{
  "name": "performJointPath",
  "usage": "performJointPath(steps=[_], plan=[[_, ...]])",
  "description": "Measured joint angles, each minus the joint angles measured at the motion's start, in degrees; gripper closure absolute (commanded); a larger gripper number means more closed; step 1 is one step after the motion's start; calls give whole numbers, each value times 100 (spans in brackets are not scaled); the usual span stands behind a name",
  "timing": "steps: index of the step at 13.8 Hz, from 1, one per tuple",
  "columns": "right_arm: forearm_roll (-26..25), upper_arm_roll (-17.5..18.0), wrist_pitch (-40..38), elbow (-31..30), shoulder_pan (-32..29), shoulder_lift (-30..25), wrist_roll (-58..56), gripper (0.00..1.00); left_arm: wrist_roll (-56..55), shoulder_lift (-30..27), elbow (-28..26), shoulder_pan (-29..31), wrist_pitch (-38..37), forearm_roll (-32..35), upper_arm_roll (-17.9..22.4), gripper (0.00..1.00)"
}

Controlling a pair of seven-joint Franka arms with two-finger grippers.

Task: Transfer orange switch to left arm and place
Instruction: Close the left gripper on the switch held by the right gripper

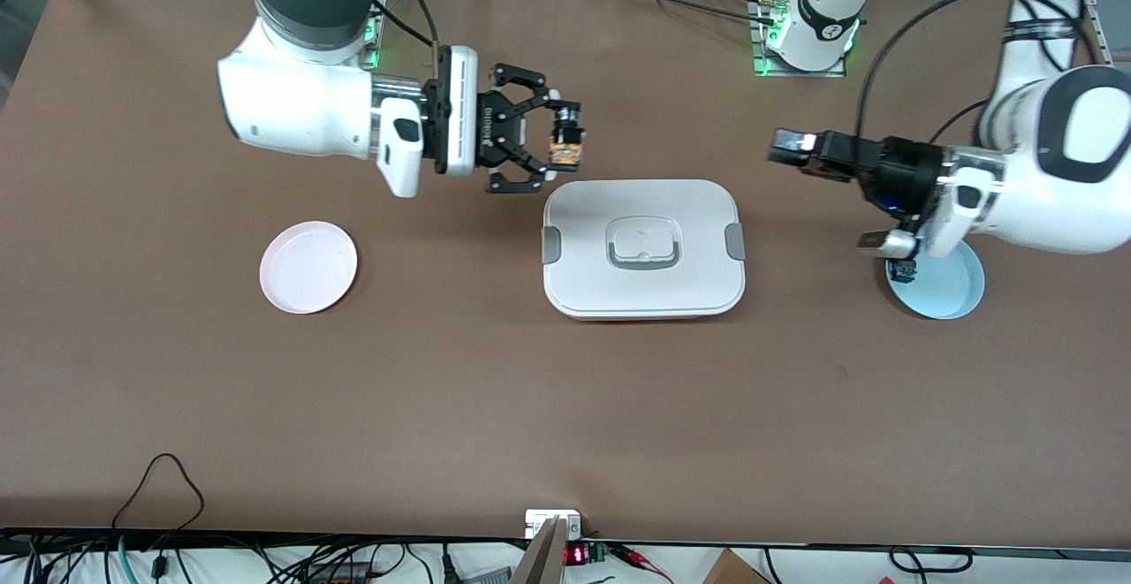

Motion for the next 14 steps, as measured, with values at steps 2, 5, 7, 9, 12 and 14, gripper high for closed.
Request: performJointPath(steps=[2,5,7,9,12,14], plan=[[569,0,28,-1,123,121,-634,99,356,2,-282,-25,603,-583,-457,0],[1353,0,27,-1,229,270,-1417,99,665,1,-458,-51,971,-936,-801,0],[1727,1,27,-1,357,335,-1661,99,681,0,-472,-41,1106,-941,-949,0],[1856,1,29,-1,451,359,-1717,99,706,-3,-499,-42,1412,-960,-1242,2],[1950,-2,30,0,467,360,-1729,99,720,-113,-499,-42,1473,-984,-1379,6],[1963,-6,30,0,467,368,-1730,99,710,-210,-544,-39,1381,-984,-1380,10]])
